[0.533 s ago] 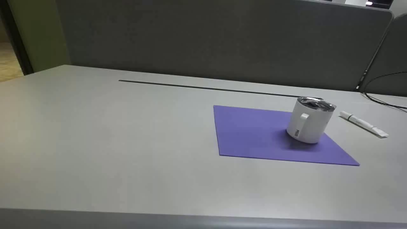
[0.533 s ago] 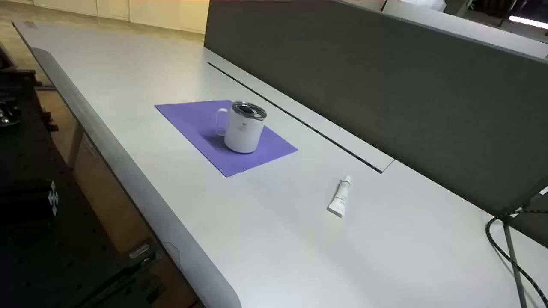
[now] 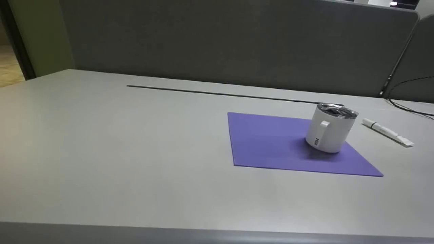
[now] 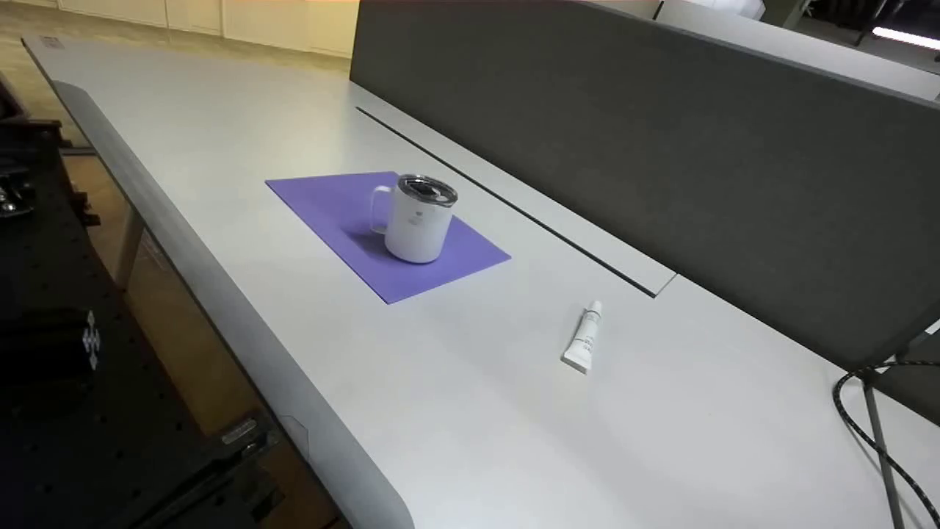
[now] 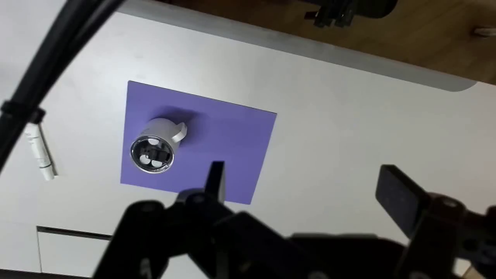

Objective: Move the slider to close the opening on the top of the cup

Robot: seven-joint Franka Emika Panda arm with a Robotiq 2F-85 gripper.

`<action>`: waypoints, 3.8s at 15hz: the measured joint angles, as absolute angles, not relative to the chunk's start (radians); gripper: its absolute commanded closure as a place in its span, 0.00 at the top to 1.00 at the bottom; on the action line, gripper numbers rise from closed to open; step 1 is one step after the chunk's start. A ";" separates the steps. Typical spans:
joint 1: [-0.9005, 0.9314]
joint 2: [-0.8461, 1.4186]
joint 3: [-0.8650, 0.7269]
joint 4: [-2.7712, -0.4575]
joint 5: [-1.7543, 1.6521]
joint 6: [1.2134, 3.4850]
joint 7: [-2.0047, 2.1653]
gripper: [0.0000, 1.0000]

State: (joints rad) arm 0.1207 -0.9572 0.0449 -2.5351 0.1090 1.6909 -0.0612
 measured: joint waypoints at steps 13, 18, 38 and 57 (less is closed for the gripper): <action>-0.040 -0.736 -0.087 -2.595 -0.112 2.135 -0.159 0.38; -0.125 -0.453 -0.158 -2.533 -0.137 2.304 -0.163 0.05; -0.151 -0.209 -0.178 -2.341 -0.110 2.308 -0.162 0.00; -0.112 0.146 -0.101 -2.300 0.005 2.413 -0.161 0.00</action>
